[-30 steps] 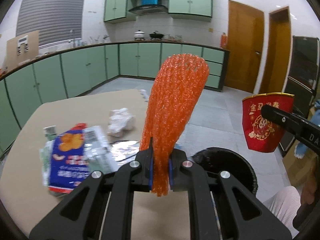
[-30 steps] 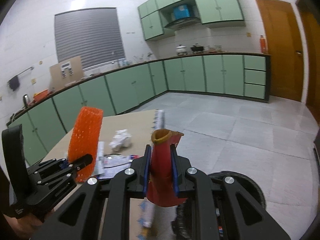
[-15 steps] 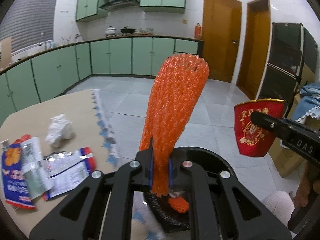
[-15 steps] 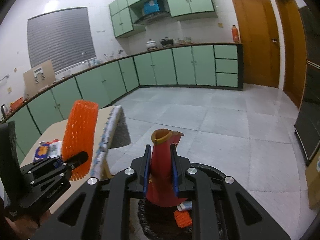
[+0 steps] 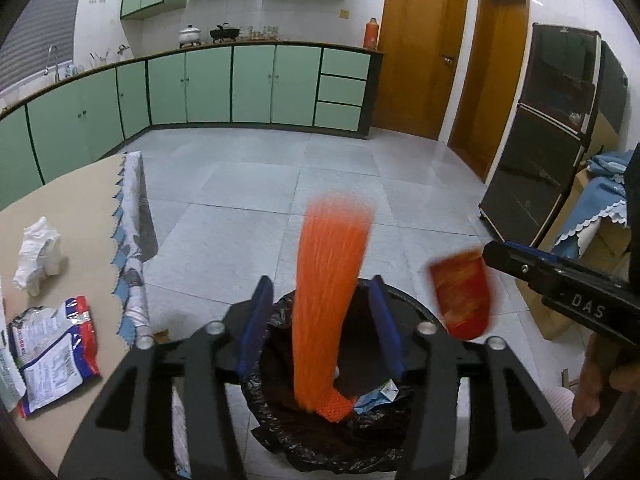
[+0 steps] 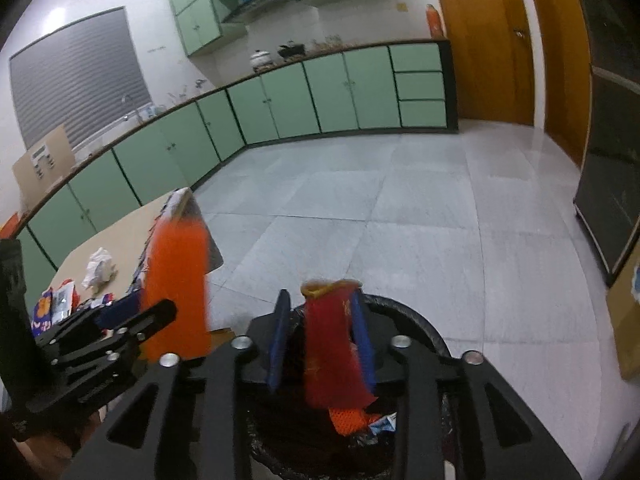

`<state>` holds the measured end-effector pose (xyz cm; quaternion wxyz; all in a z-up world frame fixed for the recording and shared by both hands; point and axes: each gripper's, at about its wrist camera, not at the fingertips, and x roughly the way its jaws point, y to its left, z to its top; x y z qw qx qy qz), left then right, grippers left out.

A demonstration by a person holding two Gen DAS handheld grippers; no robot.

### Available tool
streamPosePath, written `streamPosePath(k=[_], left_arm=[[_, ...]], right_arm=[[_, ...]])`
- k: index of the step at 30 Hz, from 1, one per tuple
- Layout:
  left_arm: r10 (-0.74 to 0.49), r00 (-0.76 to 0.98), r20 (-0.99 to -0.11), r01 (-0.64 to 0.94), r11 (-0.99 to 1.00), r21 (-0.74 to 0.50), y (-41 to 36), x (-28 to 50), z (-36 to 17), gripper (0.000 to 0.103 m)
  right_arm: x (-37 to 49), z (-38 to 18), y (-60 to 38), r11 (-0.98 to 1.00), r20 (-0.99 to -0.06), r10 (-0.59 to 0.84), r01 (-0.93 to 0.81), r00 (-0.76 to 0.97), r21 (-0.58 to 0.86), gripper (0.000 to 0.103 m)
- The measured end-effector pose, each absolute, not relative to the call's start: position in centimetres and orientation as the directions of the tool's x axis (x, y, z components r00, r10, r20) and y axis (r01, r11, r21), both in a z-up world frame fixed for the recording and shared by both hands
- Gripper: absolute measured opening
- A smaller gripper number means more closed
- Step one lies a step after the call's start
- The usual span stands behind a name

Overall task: Collect trash
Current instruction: 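Open both tools to drop the foam net and red cup into the bin, then grasp the blue snack bag on the table with the left tool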

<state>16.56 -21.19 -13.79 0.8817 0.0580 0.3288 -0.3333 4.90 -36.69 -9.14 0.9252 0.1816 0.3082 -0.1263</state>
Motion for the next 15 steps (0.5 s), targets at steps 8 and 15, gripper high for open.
streamPosePath(k=[8, 15], left_arm=[[-0.517, 0.616, -0.594, 0.578, 0.809, -0.105, -19.0, 16.8, -12.5, 0.069], [-0.431, 0.717, -0.548, 0.460, 0.883, -0.093, -13.4, 16.8, -9.4, 0.082]], right_arm=[[3.7, -7.9, -36.4, 0.904, -0.584, -0.191, 0.373, 0.789, 0.209, 0.061], [3.9, -4.9, -33.2, 0.927, -0.511, -0.218, 0.341, 0.832, 0.159, 0.096]])
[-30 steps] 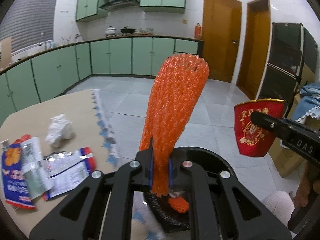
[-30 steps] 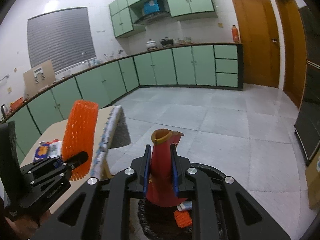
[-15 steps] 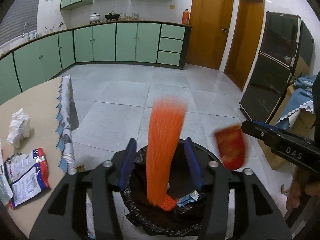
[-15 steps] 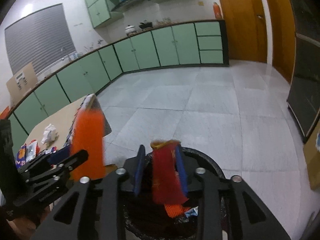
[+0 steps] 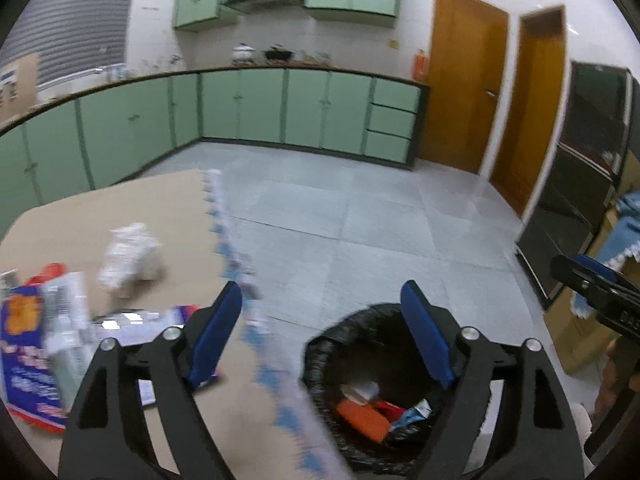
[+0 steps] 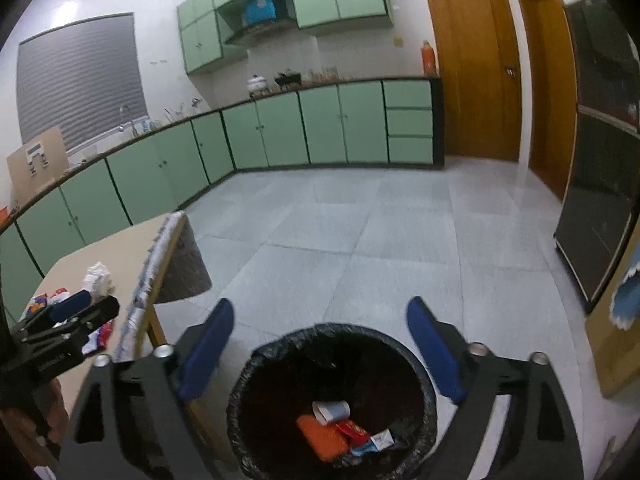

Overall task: Collect trash
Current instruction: 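Grasp the blue snack bag on the table with the left tool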

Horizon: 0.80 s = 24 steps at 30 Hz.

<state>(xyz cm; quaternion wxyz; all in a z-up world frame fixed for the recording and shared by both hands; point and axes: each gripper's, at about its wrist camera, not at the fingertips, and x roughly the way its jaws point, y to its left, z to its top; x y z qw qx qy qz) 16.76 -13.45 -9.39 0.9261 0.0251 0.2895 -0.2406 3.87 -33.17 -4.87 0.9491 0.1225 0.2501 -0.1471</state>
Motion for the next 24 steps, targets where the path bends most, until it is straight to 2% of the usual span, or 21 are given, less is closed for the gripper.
streamPosePath(k=[5, 16, 24], left_arm=[[-0.349, 0.774, -0.528, 0.370, 0.926, -0.069, -8.8, 16.2, -7.5, 0.088], [-0.093, 0.849, -0.520, 0.131, 0.991, 0.038, 2.2, 15.5, -7.1, 0.088], [-0.030, 0.828, -0.560, 0.052, 0.998, 0.023, 8.0, 16.0, -8.2, 0.088]], right_arm=[[5.1, -3.5, -29.7, 0.941, -0.483, -0.164, 0.283, 0.860, 0.183, 0.097], [8.8, -4.2, -20.0, 0.976, -0.455, -0.007, 0.104, 0.891, 0.189, 0.097], [11.0, -4.9, -14.9, 0.983, -0.460, 0.076, 0.011, 0.885, 0.183, 0.097]])
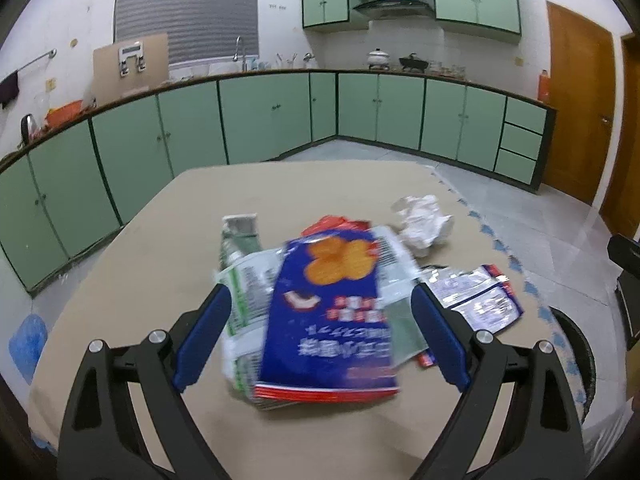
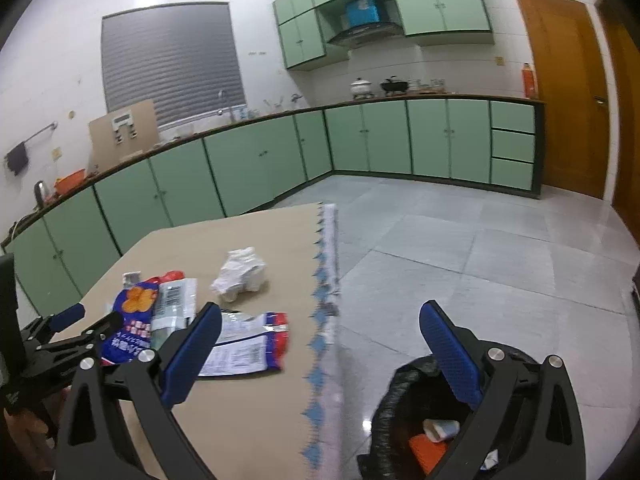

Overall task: Collect trash
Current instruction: 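Grasp the blue snack bag on the table with the left tool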

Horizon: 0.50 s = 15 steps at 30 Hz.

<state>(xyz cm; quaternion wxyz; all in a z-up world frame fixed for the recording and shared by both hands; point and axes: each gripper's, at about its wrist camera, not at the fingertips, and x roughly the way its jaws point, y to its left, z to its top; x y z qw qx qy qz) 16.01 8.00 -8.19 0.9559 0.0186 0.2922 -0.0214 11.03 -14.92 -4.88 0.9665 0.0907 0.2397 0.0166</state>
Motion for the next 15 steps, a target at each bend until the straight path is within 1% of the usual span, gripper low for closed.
streamPosePath(k=[8, 10, 13, 15], left_arm=[[-0.046, 0.800, -0.598, 0.056, 0.998, -0.003, 9.4, 16.9, -9.9, 0.088], [-0.054, 0.791, -0.610, 0.055, 0.998, -0.017, 9.6, 17.3, -10.5, 0.083], [-0.063, 0.780, -0.623, 0.058, 0.998, -0.028, 9.6, 17.7, -11.2, 0.073], [-0.065, 0.775, -0.629, 0.064, 0.998, -0.024, 9.5, 17.9, -11.5, 0.064]], right_arm=[[12.9, -5.9, -11.5, 0.984, -0.477, 0.127, -0.048, 0.870, 0.174, 0.097], [13.1, -6.0, -11.0, 0.985, -0.480, 0.134, -0.062, 0.867, 0.163, 0.097], [13.5, -6.3, -10.5, 0.985, -0.489, 0.141, -0.073, 0.861, 0.156, 0.097], [13.9, -6.7, -10.4, 0.984, -0.499, 0.148, -0.076, 0.854, 0.161, 0.097]])
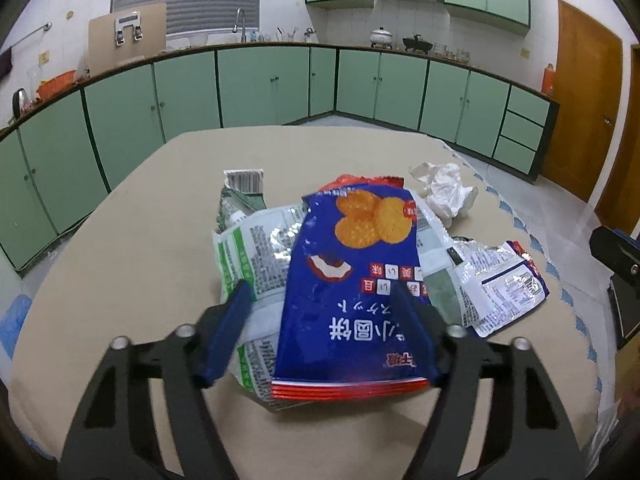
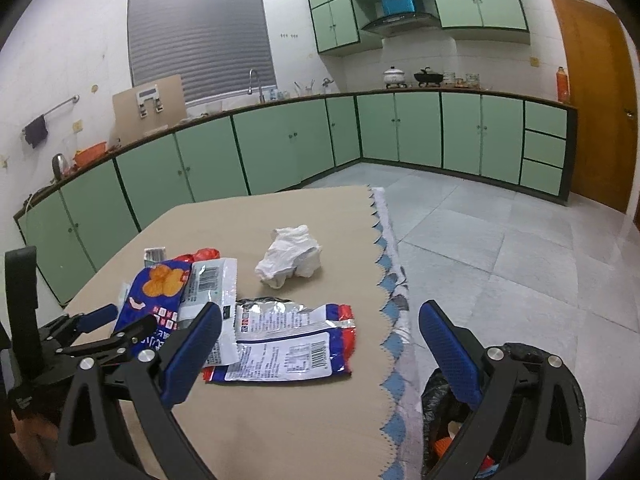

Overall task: Collect trash
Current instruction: 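Grasp the blue snack bag on the table with the left tool, then grasp the silver-red wrapper with the right tool while the left holds the snack bag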

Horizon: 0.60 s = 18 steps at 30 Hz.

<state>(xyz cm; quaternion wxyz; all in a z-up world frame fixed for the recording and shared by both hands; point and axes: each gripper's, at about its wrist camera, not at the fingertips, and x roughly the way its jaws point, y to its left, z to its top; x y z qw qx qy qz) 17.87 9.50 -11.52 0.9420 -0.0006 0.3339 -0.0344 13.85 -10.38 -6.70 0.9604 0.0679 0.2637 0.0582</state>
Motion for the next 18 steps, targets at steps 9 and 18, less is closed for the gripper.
streamPosePath(k=[9, 18], left_arm=[[-0.025, 0.790, -0.613, 0.040, 0.999, 0.011, 8.8, 17.3, -11.4, 0.024], [-0.033, 0.803, -0.595, 0.032, 0.999, -0.013, 9.1, 16.4, -10.6, 0.007]], right_arm=[[15.3, -8.7, -10.0, 0.986, -0.558, 0.148, -0.076, 0.816, 0.150, 0.093], [15.6, -9.1, -9.2, 0.984, -0.574, 0.165, -0.095, 0.802, 0.150, 0.089]])
